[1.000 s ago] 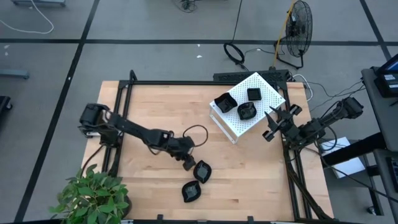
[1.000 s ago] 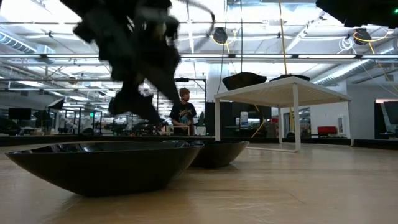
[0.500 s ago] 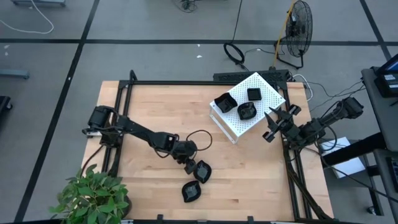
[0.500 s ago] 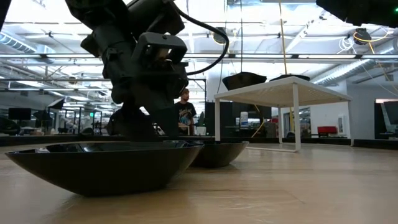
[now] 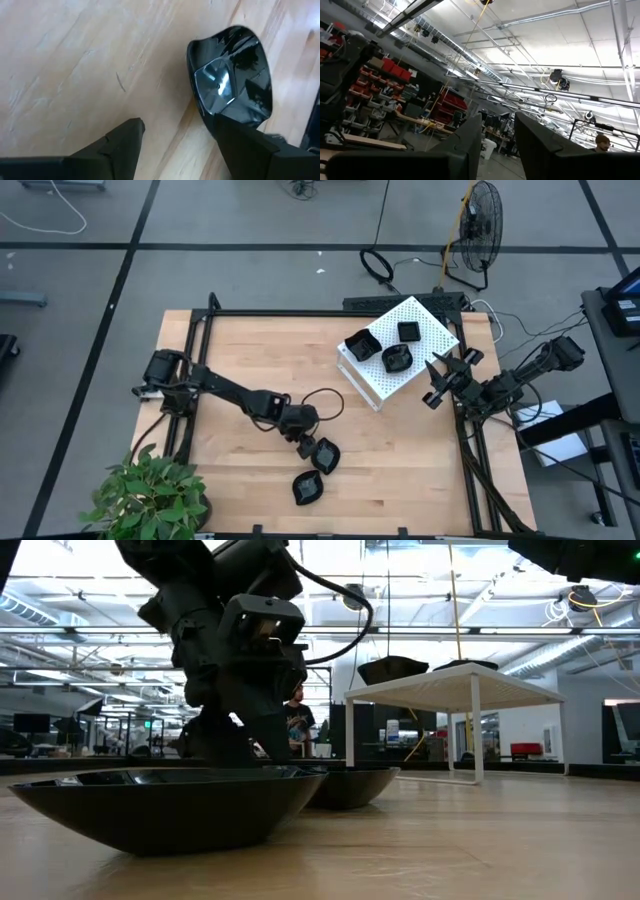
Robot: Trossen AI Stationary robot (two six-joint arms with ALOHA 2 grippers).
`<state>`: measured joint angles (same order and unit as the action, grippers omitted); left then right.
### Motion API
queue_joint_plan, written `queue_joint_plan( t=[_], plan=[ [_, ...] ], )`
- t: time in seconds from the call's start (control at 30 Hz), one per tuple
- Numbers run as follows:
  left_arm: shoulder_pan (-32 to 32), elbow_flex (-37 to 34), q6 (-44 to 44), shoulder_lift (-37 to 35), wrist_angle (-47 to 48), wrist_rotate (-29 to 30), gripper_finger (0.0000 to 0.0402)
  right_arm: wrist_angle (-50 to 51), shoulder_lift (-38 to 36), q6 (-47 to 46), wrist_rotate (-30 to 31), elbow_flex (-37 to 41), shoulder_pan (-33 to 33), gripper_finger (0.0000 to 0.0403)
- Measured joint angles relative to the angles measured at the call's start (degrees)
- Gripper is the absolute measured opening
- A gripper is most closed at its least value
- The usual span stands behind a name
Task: Pick & Place Mini shaped plates
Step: Stack the black leaf shaped plate on top of the black leaf shaped plates on the shelf
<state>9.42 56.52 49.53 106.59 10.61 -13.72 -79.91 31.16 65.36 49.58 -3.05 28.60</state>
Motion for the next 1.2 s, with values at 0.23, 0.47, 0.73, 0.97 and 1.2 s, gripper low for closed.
queue_joint_plan(
  t=[0.23,0.47,0.73,0.97,1.2],
  plan=[
    [-0.43,4.83,-5.27,0.29,9.86,2.62,0.0252,-0.01,0.00,0.00,-0.03,0.00,0.00,0.0102],
    [-0.51,11.17,-9.46,0.46,23.06,10.19,0.0252,0.01,0.00,0.01,-0.02,0.02,0.00,0.0102],
    [-0.43,12.38,-11.50,0.38,26.32,9.72,0.0252,0.01,0.00,0.00,0.00,0.02,0.00,0.0102],
    [0.32,12.38,-12.37,0.28,26.17,8.77,0.0236,0.01,0.00,0.00,0.00,0.04,0.01,0.0102],
    [0.47,11.17,-10.84,0.22,25.96,7.67,0.0142,0.02,0.00,0.00,0.02,0.04,0.00,0.0102]
  ],
)
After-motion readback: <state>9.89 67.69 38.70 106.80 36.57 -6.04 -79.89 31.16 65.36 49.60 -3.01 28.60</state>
